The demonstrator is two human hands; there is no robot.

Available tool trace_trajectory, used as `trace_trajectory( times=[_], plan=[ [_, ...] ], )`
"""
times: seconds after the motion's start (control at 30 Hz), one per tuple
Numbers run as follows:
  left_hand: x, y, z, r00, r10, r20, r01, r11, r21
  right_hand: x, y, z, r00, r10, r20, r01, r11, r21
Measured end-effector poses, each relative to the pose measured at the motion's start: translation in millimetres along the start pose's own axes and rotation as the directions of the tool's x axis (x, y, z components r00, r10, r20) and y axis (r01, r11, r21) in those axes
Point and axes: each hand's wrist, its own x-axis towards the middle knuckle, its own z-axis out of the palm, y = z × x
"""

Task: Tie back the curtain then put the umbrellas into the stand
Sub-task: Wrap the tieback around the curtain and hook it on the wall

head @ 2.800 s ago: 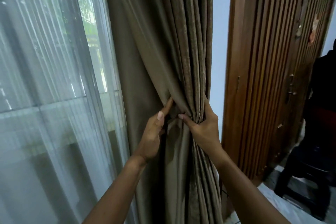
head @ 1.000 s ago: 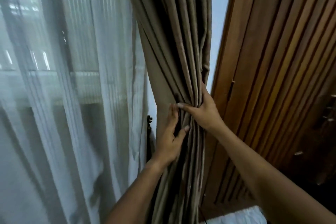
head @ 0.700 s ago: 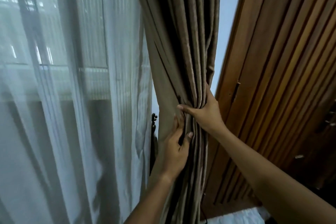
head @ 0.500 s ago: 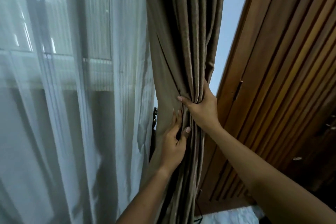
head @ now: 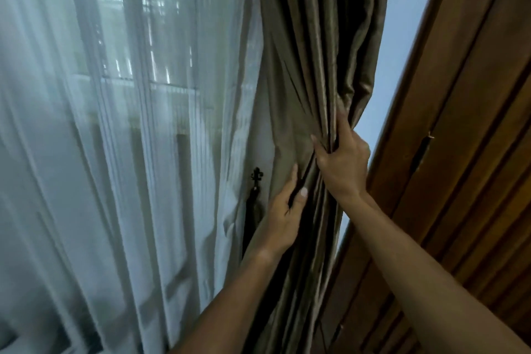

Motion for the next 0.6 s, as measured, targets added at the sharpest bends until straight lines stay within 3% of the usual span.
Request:
trace_trajectory(
  times=[0.1, 0.23, 0.43, 0.6],
  plan=[
    [7.4, -6.3, -1.9, 0.986, -0.085, -0.141, 0.066, 0.989, -0.134, 1.2, 3.3, 6.2, 0.999, -0.031, -0.007, 0.031, 0.999, -0.017],
    [30.2, -40.0, -26.9, 0.901, -0.293, -0.32, 0.221, 0.944, -0.244, 0.1, -0.5, 18.6, 0.999, -0.031, 0.018, 0.032, 0.999, -0.043],
    [47.3, -103.2, -54.9, 0.871, -0.411, -0.269, 0.385, 0.911, -0.147, 6.1, 4.9, 17.1, 1.0, -0.022, 0.015, 0.024, 0.991, -0.135],
    [47.4, -129.6, -63.8, 0.838, -0.475, -0.269, 0.464, 0.879, -0.106, 7.9, 11.1, 3.6, 0.997, 0.078, 0.02, -0.07, 0.962, -0.263]
  ],
)
